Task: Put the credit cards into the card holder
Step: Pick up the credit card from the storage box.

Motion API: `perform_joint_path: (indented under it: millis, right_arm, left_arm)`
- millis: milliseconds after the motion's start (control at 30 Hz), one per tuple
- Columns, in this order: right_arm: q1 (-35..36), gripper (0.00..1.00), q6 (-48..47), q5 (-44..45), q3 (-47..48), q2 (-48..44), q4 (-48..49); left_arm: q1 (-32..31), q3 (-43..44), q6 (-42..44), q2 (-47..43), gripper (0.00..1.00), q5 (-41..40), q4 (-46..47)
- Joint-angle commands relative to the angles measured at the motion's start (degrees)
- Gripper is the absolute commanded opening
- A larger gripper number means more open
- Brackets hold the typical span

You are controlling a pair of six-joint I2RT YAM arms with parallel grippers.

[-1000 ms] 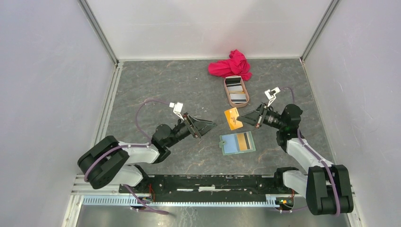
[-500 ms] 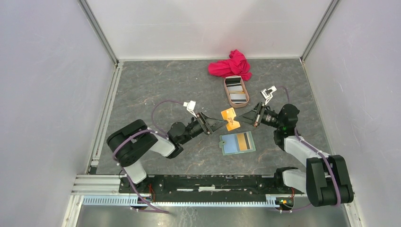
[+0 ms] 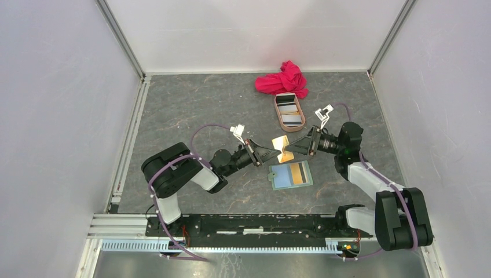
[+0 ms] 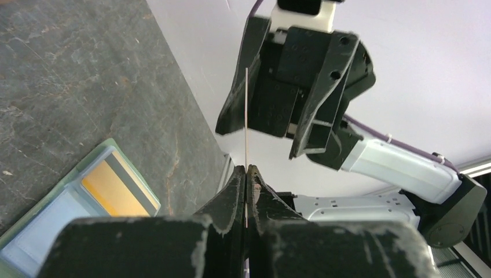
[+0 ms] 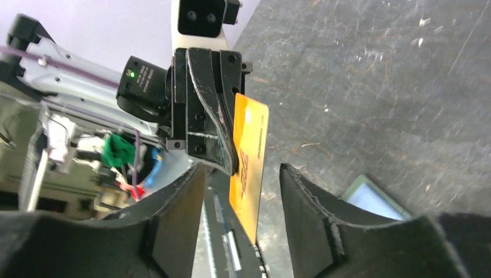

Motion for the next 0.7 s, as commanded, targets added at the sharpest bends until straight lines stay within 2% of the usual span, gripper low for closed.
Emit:
perform_joint_path:
  millis: [0, 167, 333, 500, 667]
  right_arm:
    - [0.2, 0.6, -22.1, -5.4, 9.0, -1.1, -14.5]
    - [0.2, 0.59, -30.9, -8.4, 12.7, 0.9, -23.1]
    - [0.2, 0.5, -31.5, -11.1, 12.4, 2.4, -23.5]
    - [0.2, 0.49, -31.5, -12.3, 11.8, 1.5, -23.7]
    - [0.7, 0.37, -30.9, -14.0, 10.9, 1.0, -23.7]
  left_arm:
    - [0.0, -0.2, 0.8, -0.7, 0.02, 4.6, 7.6]
    - [0.8, -0.8, 4.1, -2.7, 0.02, 9.4, 3.3]
    - [2.3, 0.5, 4.2, -3.0, 0.02, 14.5, 2.5]
    - [3.2, 0.7, 4.5, -3.1, 0.02, 16.5, 2.2]
    - [3.4, 1.2, 4.5, -2.7, 0.02, 17.0, 2.0]
